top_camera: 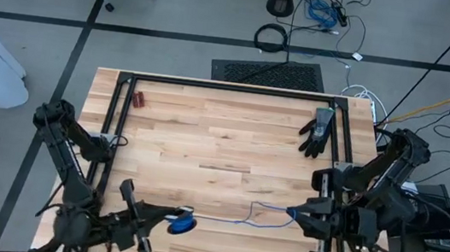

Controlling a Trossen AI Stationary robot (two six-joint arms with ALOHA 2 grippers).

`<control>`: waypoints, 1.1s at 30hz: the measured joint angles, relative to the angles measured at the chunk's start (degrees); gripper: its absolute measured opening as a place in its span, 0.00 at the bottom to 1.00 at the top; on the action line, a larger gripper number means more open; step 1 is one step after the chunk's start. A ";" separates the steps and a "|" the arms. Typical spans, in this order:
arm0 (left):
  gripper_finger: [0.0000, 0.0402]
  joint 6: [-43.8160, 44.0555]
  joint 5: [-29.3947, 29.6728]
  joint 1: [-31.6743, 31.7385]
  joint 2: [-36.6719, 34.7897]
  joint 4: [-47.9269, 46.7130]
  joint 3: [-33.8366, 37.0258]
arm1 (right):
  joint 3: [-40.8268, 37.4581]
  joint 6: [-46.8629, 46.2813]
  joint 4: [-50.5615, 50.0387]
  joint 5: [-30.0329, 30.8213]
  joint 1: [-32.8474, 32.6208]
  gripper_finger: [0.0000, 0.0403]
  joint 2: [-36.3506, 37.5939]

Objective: Coil cords
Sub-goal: Coil the blue wire onto a spool

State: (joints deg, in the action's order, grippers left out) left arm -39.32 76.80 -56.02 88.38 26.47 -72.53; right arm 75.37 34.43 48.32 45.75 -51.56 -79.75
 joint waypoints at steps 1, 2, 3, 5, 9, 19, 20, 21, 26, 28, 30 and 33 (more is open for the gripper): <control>0.02 -0.01 0.00 0.31 0.16 -0.99 0.00 | 0.00 -0.39 -0.05 -0.60 0.22 0.00 0.00; 0.02 -0.03 0.00 0.73 0.38 -1.91 0.00 | 0.00 -0.83 -0.09 -1.14 0.37 0.00 0.00; 0.02 -0.04 -0.01 1.14 0.55 -2.60 0.01 | 0.00 -1.16 -0.14 -1.47 0.56 0.00 0.00; 0.02 -0.04 0.00 1.98 0.58 -3.62 0.02 | 0.00 -2.16 -0.83 -2.43 0.79 0.00 0.00; 0.02 -0.03 0.00 3.18 0.58 -3.58 0.02 | 0.00 -3.45 -1.36 -2.65 1.22 0.00 -0.85; 0.02 -1.95 -0.16 4.75 2.35 -4.25 0.02 | 0.00 -5.29 1.69 -5.13 4.59 0.00 -4.62; 0.02 -1.98 -0.16 4.88 2.35 -4.75 0.02 | 0.00 -5.88 1.90 -7.16 5.09 0.00 -4.83; 0.02 -1.96 -0.17 5.12 2.35 -5.03 0.02 | 0.00 -6.73 2.17 -9.65 5.66 0.00 -5.03; 0.02 -1.56 0.04 6.35 2.38 -6.01 0.02 | 0.00 -11.62 3.41 -19.48 7.70 0.00 -6.32; 0.02 -1.50 0.39 6.88 2.40 -7.25 0.02 | 0.00 -12.89 3.38 -20.90 7.96 0.00 -7.06; 0.02 -0.42 0.93 7.32 2.40 -8.85 0.02 | 0.00 -13.57 3.49 -21.89 8.36 0.00 -7.89; 0.02 -0.04 2.92 7.64 2.42 -9.77 0.02 | 0.00 -14.30 2.82 -22.13 8.43 0.00 -9.01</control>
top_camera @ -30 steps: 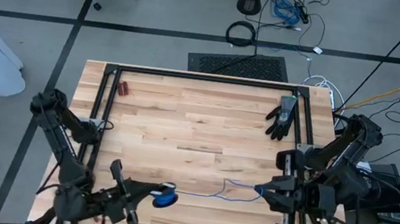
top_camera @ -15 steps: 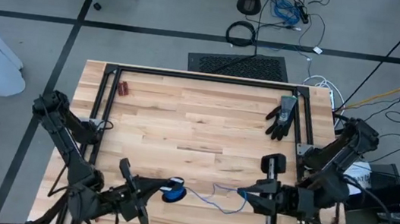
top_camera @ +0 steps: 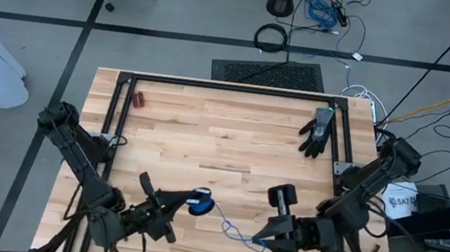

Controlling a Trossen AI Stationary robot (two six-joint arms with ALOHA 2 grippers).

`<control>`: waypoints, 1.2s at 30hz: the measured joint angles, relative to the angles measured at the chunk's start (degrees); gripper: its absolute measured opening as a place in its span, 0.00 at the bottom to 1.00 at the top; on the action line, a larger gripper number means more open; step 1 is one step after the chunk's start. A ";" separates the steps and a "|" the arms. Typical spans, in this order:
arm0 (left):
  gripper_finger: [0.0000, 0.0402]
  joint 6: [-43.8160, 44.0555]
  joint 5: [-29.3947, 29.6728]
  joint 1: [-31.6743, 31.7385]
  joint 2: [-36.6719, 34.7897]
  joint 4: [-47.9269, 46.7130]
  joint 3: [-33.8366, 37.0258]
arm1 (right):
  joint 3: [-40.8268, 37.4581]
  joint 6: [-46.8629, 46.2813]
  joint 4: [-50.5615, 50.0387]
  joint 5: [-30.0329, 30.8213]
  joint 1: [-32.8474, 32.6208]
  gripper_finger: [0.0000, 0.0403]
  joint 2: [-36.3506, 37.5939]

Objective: Coil cords
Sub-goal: Coil the blue wire onto a spool

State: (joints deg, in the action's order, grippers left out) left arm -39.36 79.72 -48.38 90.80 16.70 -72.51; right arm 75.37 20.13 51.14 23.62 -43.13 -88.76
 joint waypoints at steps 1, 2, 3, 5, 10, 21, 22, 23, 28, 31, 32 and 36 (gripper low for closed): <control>0.02 0.01 0.96 0.00 0.00 -0.01 0.00 | 0.00 0.01 -0.12 0.04 -0.01 0.00 -0.37; 0.02 0.00 2.00 0.00 0.00 -0.03 0.00 | 0.00 0.00 -0.39 0.11 -0.09 0.00 -0.77; 0.02 -0.01 3.21 -0.13 0.00 -0.06 0.00 | 0.00 -0.09 -0.41 0.17 -0.24 0.00 -1.23; 0.02 -0.05 6.12 -0.39 0.00 -0.40 0.00 | 0.00 -0.16 -0.65 0.23 -0.54 0.00 -2.12; 0.02 -0.19 8.51 -0.55 0.00 -1.28 0.00 | 0.00 0.35 2.34 0.25 -0.50 0.00 -4.07; 0.02 -0.27 6.06 -0.78 0.00 -1.48 0.00 | 0.00 5.49 15.36 -0.27 2.49 0.00 -5.85; 0.02 -0.29 6.05 -0.76 0.00 -1.48 0.00 | 0.00 4.93 15.34 -1.33 2.80 0.00 -5.87; 0.02 -0.40 6.06 -0.74 0.00 -1.48 0.00 | 0.00 4.16 15.27 -2.74 3.04 0.00 -5.87; 0.02 -0.04 6.23 0.66 0.23 -1.19 0.00 | 0.00 -0.49 13.25 -6.04 3.75 0.00 -6.07; 0.02 -0.06 6.50 1.63 1.17 -1.04 0.00 | 0.00 -1.10 13.23 -5.98 3.87 0.00 -7.18; 0.02 -0.08 6.53 2.02 1.46 -1.12 0.04 | 0.00 -1.41 13.11 -5.97 3.84 0.00 -7.62; 0.02 -0.25 6.77 2.71 1.79 -1.06 0.04 | 0.00 -3.45 8.80 -5.97 3.75 0.00 -8.36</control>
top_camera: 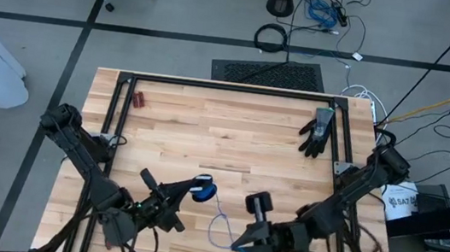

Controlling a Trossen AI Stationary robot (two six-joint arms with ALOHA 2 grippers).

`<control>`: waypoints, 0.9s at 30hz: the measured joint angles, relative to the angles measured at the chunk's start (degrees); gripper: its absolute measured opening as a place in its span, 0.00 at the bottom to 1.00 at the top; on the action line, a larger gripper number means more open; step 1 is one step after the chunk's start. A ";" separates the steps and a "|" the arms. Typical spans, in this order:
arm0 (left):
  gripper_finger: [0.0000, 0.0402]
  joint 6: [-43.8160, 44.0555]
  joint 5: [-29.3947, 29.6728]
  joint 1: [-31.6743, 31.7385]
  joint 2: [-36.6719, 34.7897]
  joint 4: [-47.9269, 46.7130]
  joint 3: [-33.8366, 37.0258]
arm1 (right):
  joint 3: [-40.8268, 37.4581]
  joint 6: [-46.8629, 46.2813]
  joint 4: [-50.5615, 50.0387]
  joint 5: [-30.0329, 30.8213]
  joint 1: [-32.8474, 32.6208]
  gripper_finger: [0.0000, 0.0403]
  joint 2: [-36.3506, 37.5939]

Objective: Coil cords
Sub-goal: Coil the blue wire onto a spool

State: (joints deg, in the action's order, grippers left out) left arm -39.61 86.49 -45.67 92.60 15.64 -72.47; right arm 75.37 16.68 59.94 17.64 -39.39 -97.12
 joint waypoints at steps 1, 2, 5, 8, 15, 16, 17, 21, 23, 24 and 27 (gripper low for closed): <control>0.02 0.06 0.18 0.02 0.00 0.04 0.00 | 0.00 -0.20 -1.09 0.03 -0.10 0.00 -0.30; 0.02 0.08 0.38 0.00 0.00 0.07 0.00 | 0.00 -0.61 -1.37 0.11 -0.16 0.00 -0.78; 0.02 0.00 0.69 -0.09 0.00 0.07 0.00 | 0.00 -1.01 0.72 0.42 -0.16 0.00 -2.49; 0.02 0.07 0.71 -0.07 0.00 0.09 0.00 | 0.00 -0.77 4.33 0.41 0.26 0.00 -4.04; 0.02 0.08 1.76 -0.09 0.00 0.06 0.00 | 0.00 -3.36 -1.99 2.58 0.69 0.00 -6.08; 0.02 0.08 1.96 -0.09 0.00 0.07 0.00 | 0.00 -4.33 -3.22 4.84 0.49 0.01 -6.46; 0.02 0.08 2.06 -0.10 0.00 0.06 0.00 | 0.00 -4.48 -4.45 6.41 0.24 0.03 -6.72; 0.02 0.05 2.34 -0.25 0.00 0.03 0.00 | 0.00 -4.21 -11.89 12.33 -1.36 0.15 -7.04; 0.02 0.04 2.47 -0.50 0.00 0.06 0.00 | 0.00 -4.67 -16.54 17.97 -2.81 0.21 -7.04; 0.02 0.00 2.61 -0.57 0.00 0.06 0.00 | 0.00 -5.01 -19.34 21.21 -3.55 0.24 -7.04; 0.02 -0.16 2.74 -0.70 0.00 0.02 0.00 | 0.00 -6.85 -28.67 32.43 -5.89 0.32 -7.04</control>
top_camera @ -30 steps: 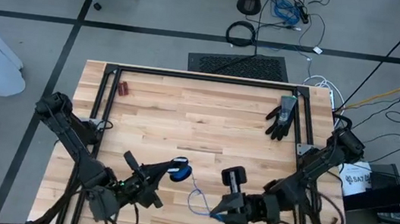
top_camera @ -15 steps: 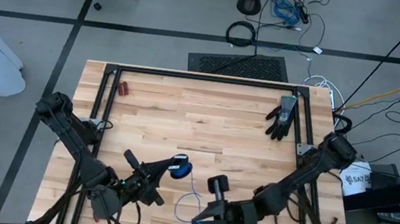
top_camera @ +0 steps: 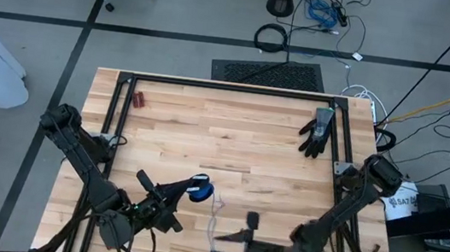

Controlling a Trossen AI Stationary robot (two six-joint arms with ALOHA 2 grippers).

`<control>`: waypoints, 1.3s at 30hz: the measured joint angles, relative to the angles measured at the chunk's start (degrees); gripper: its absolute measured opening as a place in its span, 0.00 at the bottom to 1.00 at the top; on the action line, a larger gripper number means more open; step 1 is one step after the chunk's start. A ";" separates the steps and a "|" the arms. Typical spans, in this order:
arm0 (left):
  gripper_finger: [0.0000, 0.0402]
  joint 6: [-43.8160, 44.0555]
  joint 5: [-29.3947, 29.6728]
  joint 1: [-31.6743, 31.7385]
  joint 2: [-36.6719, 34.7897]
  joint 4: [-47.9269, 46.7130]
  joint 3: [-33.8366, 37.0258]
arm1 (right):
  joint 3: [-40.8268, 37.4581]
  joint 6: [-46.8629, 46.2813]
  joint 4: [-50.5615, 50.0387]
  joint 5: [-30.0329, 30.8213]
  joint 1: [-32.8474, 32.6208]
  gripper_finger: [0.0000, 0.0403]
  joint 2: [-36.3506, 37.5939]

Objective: Coil cords
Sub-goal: Coil the blue wire onto a spool

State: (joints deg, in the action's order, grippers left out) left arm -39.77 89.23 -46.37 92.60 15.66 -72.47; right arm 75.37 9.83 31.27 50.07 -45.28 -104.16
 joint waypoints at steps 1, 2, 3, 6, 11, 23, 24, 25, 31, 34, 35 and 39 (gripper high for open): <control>0.02 0.00 0.11 0.00 0.00 0.04 0.00 | 0.00 -1.37 -3.33 4.19 -0.70 0.34 0.02; 0.02 -0.02 0.13 0.08 0.00 0.04 0.00 | 0.00 -3.12 -6.76 8.56 -1.33 0.35 0.02; 0.02 -0.02 0.18 0.07 0.00 0.02 0.00 | 0.00 -5.30 -10.06 12.88 -1.98 0.37 0.01; 0.02 -0.01 0.26 0.07 0.00 0.03 0.00 | 0.00 -11.74 -19.11 21.42 -3.33 0.39 0.02; 0.02 0.00 0.24 0.07 0.00 0.02 0.00 | 0.00 -21.05 -27.97 23.26 -3.92 0.38 0.02; 0.02 0.12 0.24 0.00 0.00 0.02 0.00 | 0.00 -17.49 -26.55 28.78 -3.36 0.37 0.57; 0.02 0.39 0.24 -0.14 0.00 0.02 0.00 | 0.00 -17.34 -26.27 29.02 -3.13 0.37 0.57; 0.02 0.45 0.24 -0.23 0.00 0.16 0.00 | 0.00 -17.33 -25.57 28.92 -2.93 0.37 0.59; 0.02 0.46 0.22 -0.31 0.00 4.75 -0.02 | 0.00 -17.56 -19.92 15.85 1.36 0.37 0.63; 0.02 0.49 0.22 -0.27 0.00 8.63 -0.02 | 0.00 -15.66 -14.83 12.30 3.99 0.37 -0.91; 0.02 0.48 0.22 -0.26 0.00 10.31 -0.02 | 0.00 -14.31 -12.95 11.34 4.71 0.37 -1.46; 0.02 0.48 0.24 -0.28 0.00 14.91 -0.04 | 0.00 -7.25 -2.91 11.03 6.65 0.37 -4.17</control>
State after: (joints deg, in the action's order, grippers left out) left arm -39.29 89.47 -46.65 92.60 30.57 -72.51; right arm 75.37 2.58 28.36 61.10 -38.63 -108.33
